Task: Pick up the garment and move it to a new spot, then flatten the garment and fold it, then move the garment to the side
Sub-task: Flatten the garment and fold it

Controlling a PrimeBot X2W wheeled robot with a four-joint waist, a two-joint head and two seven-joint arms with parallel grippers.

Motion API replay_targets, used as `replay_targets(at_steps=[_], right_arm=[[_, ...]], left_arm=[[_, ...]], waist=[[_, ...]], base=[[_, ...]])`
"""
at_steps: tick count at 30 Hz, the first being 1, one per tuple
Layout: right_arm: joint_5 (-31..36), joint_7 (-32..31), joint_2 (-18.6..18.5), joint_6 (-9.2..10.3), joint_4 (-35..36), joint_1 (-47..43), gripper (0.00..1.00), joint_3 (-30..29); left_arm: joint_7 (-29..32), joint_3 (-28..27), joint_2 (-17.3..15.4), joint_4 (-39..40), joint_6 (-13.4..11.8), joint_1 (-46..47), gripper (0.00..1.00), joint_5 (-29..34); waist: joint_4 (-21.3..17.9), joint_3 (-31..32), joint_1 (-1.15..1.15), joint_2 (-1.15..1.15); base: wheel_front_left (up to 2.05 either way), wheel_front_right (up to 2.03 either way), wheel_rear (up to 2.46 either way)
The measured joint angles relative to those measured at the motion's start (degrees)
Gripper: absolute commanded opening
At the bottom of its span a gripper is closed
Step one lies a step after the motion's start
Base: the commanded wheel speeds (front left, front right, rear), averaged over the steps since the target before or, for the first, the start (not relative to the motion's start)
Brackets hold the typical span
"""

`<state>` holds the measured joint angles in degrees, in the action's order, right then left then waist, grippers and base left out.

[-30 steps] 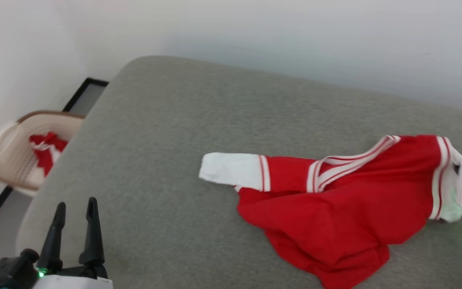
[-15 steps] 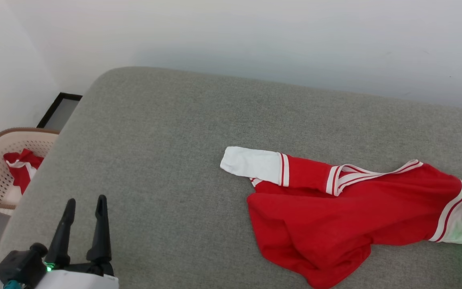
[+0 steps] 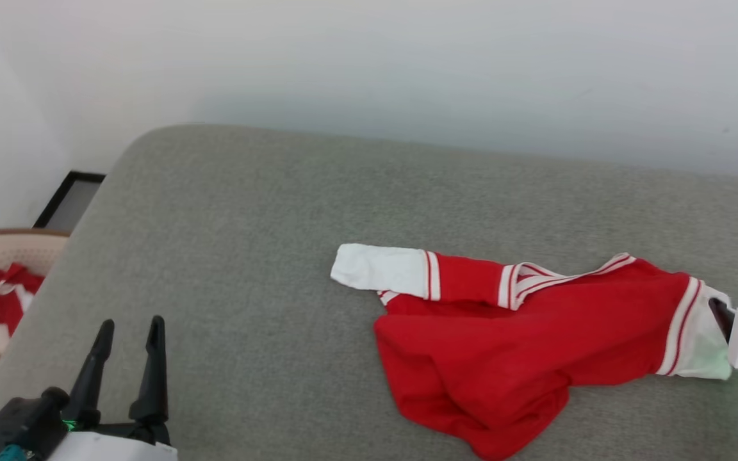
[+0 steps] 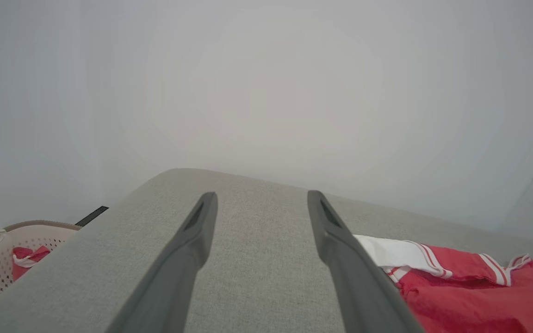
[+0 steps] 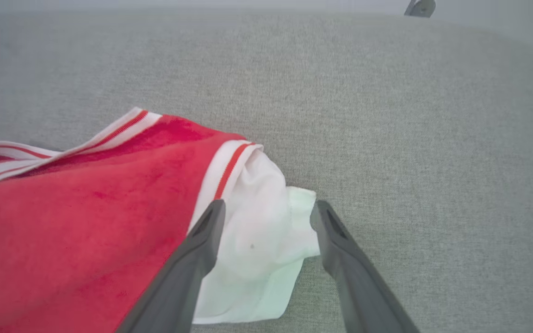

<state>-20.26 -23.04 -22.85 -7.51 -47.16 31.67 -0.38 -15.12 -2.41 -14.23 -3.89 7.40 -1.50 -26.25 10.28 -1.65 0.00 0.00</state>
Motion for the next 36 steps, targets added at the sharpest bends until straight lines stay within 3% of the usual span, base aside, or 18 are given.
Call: replay_targets(at_steps=[5,14,24,31,36], right_arm=[[-1.46,3.10,-0.04,0.00,3.96,-1.03,1.00,1.11],[-3.38,11.50,1.94,0.00,15.23,-9.88,1.00,0.01],[-0.64,17.06,8.76,0.00,29.19,-19.34,1.00,-4.76],[0.92,16.48,12.98,0.00,36.77,-22.14,1.00,-4.97],[1.07,15.97,14.63,0.00,39.28,-22.16,1.00,-5.17]], left_arm=[[0.87,1.11,-2.56,0.19,0.00,-0.07,1.00,-0.48],[7.69,5.41,-8.64,3.85,0.00,1.16,1.00,-4.61],[21.73,12.39,-16.71,4.41,0.00,8.16,1.00,-12.78],[33.95,18.38,-22.94,1.40,0.00,16.12,1.00,-19.03],[41.33,20.91,-23.43,-3.49,0.00,22.40,1.00,-22.09]], waist=[[-1.90,1.16,0.00,0.00],[-6.10,2.90,0.00,0.00],[-10.83,2.79,0.00,0.00],[-13.67,0.94,0.00,0.00],[-15.24,-1.49,0.00,0.00]], base=[[0.00,0.00,0.00],[0.00,0.00,0.00],[0.00,0.00,0.00],[0.00,0.00,0.00],[0.00,0.00,0.00]])
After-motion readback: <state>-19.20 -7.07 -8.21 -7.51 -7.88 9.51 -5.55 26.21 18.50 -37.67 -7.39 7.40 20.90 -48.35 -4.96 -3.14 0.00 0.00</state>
